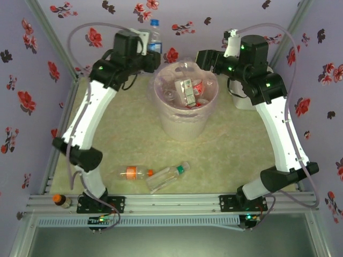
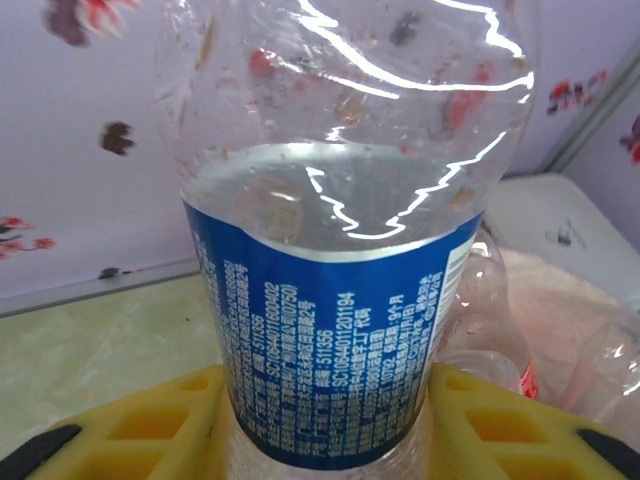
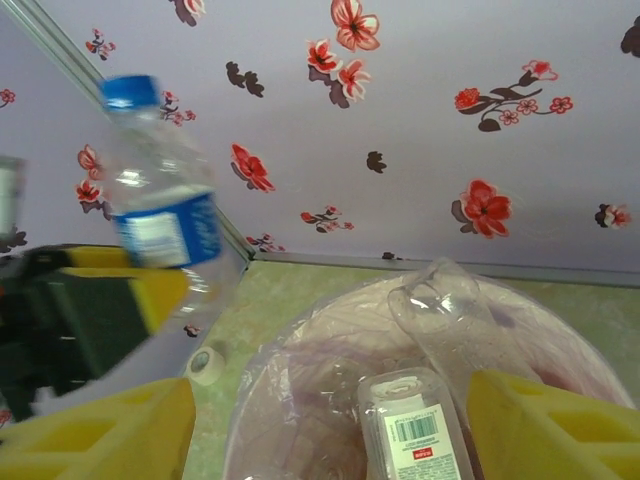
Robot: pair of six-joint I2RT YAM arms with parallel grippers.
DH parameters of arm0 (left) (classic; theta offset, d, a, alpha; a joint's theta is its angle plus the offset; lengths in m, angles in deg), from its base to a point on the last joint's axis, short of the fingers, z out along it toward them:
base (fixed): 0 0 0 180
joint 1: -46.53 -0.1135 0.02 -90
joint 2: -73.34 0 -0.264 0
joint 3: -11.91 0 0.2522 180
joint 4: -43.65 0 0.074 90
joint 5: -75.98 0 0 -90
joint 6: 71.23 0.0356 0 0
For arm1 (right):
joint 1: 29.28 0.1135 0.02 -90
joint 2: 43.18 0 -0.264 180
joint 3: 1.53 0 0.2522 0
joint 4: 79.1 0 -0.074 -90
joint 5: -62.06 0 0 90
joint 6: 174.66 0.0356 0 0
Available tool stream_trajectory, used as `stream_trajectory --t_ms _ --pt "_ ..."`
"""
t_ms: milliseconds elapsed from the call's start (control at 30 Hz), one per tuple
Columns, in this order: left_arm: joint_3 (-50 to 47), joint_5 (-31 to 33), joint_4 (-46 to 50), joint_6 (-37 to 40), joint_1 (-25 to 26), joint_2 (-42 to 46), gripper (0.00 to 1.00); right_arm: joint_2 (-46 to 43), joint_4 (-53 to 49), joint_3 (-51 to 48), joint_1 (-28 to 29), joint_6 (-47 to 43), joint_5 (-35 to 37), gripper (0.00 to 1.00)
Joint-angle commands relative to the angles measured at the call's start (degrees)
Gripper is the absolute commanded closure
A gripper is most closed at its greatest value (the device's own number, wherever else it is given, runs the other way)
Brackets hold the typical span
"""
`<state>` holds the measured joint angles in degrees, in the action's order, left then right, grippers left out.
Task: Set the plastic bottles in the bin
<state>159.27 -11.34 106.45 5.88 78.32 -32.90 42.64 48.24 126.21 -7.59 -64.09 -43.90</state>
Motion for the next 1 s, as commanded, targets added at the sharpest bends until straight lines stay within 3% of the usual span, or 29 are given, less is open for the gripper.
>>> stream_trajectory --t_ms 0,133,367,533,567,667,800,900,967 --pt "8.1 -3.4 8.9 4.4 1.9 -4.9 1.00 0.0 -1.1 0.4 -0.3 -1.9 2.1 0.27" --pt "10.9 -2.9 14.7 4.4 3.6 -8.4 1.00 -0.2 -0.8 -1.1 -0.6 -2.0 2.1 0.29" --pt "3.8 -2.2 17.1 -1.0 3.9 -7.4 1.00 0.4 -0.6 -2.0 -0.6 -2.2 1.9 0.30" --pt "1.8 -7.6 18.6 -3.3 4.1 -8.7 1.00 0.8 -1.2 -2.2 -0.6 -2.3 1.9 0.31" --pt "1.7 -8.7 18.6 -3.5 4.2 -9.1 0.96 0.8 -1.3 -2.3 -0.6 -2.3 2.0 0.31" --pt "1.6 -11.7 18.2 -3.3 4.7 -9.9 0.58 1.3 -2.0 -2.1 -0.6 -2.5 2.1 0.31" --pt "2.0 -11.2 16.2 -3.2 4.5 -8.2 0.26 1.3 -2.7 -1.9 -0.9 -2.6 2.6 0.30" --pt "4.1 -11.1 14.8 -3.9 3.6 -6.8 0.08 0.9 -2.9 -2.0 -1.4 -2.7 3.0 0.28" --pt "5.7 -10.6 13.9 -4.2 3.0 -6.2 0.05 0.6 -3.1 -2.1 -1.7 -2.7 3.1 0.28"
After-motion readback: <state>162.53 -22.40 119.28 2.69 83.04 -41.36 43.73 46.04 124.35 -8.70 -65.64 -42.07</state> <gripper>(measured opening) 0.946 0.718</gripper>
